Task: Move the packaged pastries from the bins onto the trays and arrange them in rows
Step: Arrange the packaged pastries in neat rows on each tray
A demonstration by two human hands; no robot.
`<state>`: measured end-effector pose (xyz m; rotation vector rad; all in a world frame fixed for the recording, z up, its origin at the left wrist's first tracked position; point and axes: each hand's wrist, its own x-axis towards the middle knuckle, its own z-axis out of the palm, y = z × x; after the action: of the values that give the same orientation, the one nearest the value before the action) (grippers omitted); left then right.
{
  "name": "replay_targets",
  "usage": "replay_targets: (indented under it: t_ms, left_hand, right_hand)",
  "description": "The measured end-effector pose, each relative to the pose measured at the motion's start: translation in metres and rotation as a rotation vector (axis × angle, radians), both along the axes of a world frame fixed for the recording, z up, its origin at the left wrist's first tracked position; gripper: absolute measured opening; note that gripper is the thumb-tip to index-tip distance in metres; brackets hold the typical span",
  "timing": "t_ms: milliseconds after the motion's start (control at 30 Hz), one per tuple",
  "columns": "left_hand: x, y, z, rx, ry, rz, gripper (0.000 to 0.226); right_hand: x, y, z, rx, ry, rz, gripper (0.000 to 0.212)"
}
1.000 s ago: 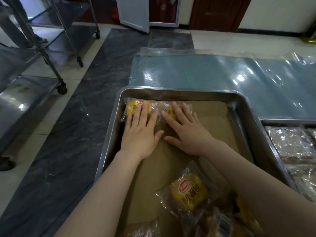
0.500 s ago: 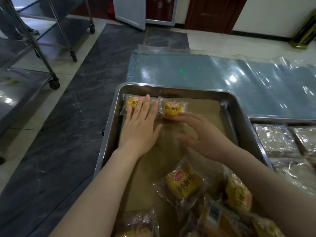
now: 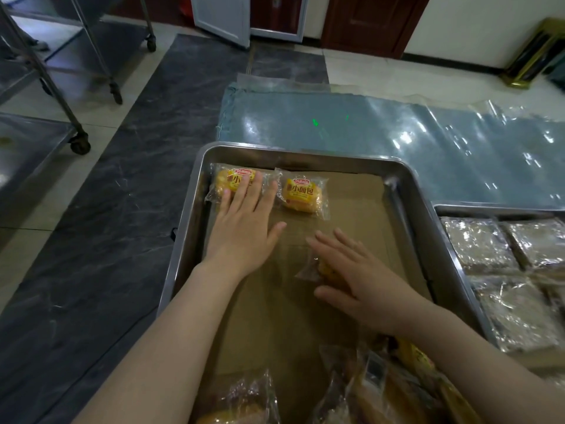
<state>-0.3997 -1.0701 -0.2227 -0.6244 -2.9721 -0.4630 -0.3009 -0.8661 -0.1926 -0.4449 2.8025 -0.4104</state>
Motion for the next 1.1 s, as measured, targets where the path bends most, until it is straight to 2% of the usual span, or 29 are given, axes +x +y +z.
replay_targets:
  t_ms: [100, 200, 300, 467, 633, 933, 1033, 1100]
  left_hand:
    - [0.000, 0.000, -0.001, -0.033, -0.026, 0.008, 0.070]
    - [0.000, 0.000, -0.001, -0.039, -0.030, 0.000, 0.070]
    - [-0.002, 0.000, -0.001, -0.027, -0.031, -0.008, 0.070]
    - [-0.003, -0.002, -0.007, -0.094, -0.130, -0.013, 0.077]
    - [-0.002, -0.002, -0.008, -0.110, -0.149, -0.024, 0.076]
    - [-0.005, 0.000, -0.010, -0.114, -0.102, -0.022, 0.073]
    - [-0.006, 0.001, -0.012, -0.088, -0.084, -0.022, 0.073]
    - [-0.008, 0.002, -0.013, -0.076, -0.084, -0.033, 0.073]
  right_hand:
    - [-0.006, 0.010, -0.007, 0.252, 0.064, -0.035, 0.060]
    - [-0.015, 0.027, -0.006, 0.266, 0.162, -0.267, 0.063]
    - [-0.013, 0.034, -0.012, 0.237, 0.169, -0.352, 0.064]
    - [-0.032, 0.035, -0.025, 0.254, 0.119, -0.299, 0.075]
    - [-0.074, 0.043, -0.031, 0.250, 0.102, -0.231, 0.085]
    - [-0.085, 0.051, -0.024, 0.236, 0.147, -0.177, 0.077]
    - [-0.077, 0.037, -0.023, 0.250, 0.204, -0.073, 0.073]
    - [-0.076, 0.031, -0.024, 0.275, 0.174, -0.025, 0.072]
